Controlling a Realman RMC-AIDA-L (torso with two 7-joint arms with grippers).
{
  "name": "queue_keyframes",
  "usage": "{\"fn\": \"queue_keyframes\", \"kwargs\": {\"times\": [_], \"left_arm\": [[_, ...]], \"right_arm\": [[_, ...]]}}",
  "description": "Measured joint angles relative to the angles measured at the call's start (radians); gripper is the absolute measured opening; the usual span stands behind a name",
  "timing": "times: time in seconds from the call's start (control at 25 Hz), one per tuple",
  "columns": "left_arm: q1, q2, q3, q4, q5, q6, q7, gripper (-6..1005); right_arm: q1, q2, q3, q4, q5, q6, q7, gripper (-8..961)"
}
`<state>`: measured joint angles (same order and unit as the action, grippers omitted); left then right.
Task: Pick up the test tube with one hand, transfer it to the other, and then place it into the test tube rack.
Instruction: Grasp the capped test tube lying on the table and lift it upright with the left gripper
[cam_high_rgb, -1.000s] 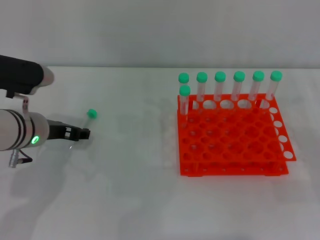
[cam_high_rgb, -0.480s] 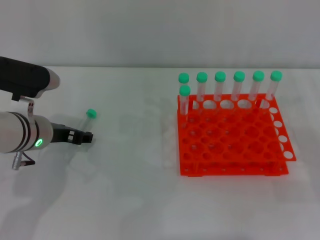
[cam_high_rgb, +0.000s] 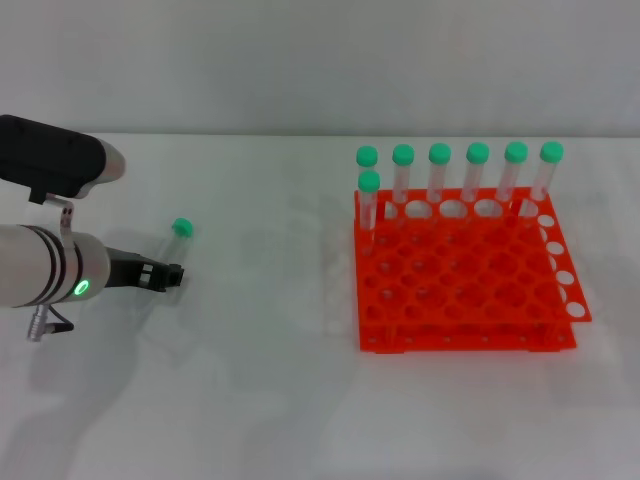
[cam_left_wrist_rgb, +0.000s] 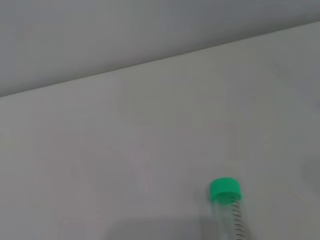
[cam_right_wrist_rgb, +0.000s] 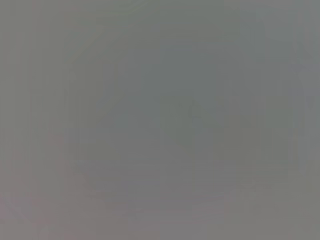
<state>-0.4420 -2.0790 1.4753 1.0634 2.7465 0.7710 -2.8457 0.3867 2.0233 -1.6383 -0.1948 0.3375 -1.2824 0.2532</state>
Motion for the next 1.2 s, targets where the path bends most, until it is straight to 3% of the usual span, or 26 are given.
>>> {"fn": "queue_keyframes", "kwargs": {"times": [0.36, 0.44, 0.68, 1.2], "left_arm": [[-0.002, 0.000, 0.025, 0.001, 0.005, 0.006, 0.002, 545], [-0.002, 0.000, 0.025, 0.002, 0.007, 0.007, 0.002, 343], [0.006, -0.002, 0.028, 0.025, 0.021, 0.014, 0.001, 191], [0.046, -0.002, 0.122, 0.215, 0.086, -0.027, -0.005, 191]], "right_arm": [[-0.003, 0.000, 0.000, 0.000, 0.000, 0.000, 0.000, 874], [-0.003, 0.000, 0.000, 0.000, 0.000, 0.000, 0.000, 874], [-0.005, 0.000, 0.000, 0.000, 0.000, 0.000, 0.000, 874], [-0.006, -0.004, -0.008, 0.000, 0.000, -0.027, 0.032, 875]]}}
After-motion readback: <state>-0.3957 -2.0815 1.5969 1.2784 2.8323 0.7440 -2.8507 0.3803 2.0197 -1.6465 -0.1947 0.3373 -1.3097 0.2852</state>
